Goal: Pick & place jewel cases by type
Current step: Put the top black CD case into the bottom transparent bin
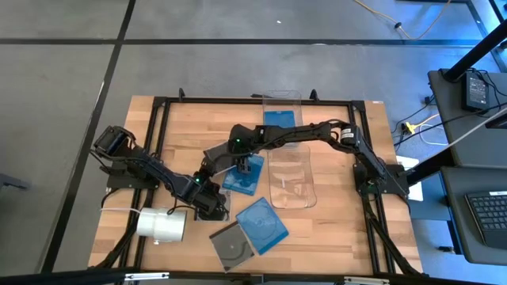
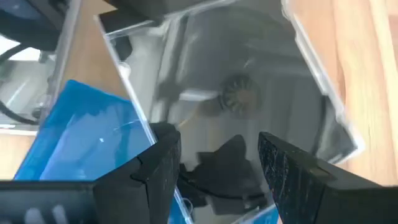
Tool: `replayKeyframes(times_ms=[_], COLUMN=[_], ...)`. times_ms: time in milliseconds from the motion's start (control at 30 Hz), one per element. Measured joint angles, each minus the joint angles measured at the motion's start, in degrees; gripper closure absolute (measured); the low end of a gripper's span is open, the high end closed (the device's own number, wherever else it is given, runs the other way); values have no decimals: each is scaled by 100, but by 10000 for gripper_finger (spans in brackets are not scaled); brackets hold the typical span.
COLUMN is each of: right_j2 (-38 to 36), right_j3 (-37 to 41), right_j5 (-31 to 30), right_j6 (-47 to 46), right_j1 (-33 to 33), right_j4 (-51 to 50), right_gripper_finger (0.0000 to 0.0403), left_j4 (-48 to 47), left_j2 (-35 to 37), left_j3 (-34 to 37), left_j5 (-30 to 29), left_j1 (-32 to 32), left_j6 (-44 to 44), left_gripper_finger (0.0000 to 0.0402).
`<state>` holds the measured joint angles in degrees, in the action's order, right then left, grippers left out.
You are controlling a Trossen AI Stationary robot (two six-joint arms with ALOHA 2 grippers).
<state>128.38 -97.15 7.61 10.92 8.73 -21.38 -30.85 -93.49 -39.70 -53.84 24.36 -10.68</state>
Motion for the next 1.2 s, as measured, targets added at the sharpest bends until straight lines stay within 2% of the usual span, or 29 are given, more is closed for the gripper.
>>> replayKeyframes(times_ms=[133, 300, 500, 667, 867, 1200], right_j2=[0, -2, -76, -403, -653, -718], right_j3=[-188, -656, -1515, -2241, -2852, -3794], right_j5=[-92, -694, -1466, -1489, -1463, -1471], right_j6=[163, 156, 140, 113, -33, -146], right_j1=[-39, -37, 97, 279, 313, 317], right_j4=[-244, -876, -2048, -2746, -2897, -3799], right_gripper_finger=[185, 185, 185, 185, 185, 185], left_j4=[-11, -15, -13, 6, 83, 117], left_j2=[0, 0, 0, 0, 0, 0], left_j3=[0, 0, 0, 0, 2, 2], left_j5=[7, -4, 30, 59, 65, -161], left_j1=[2, 0, 0, 2, 2, 31], left_j6=[2, 22, 65, 105, 106, 97], left_gripper_finger=[343, 362, 359, 362, 362, 366])
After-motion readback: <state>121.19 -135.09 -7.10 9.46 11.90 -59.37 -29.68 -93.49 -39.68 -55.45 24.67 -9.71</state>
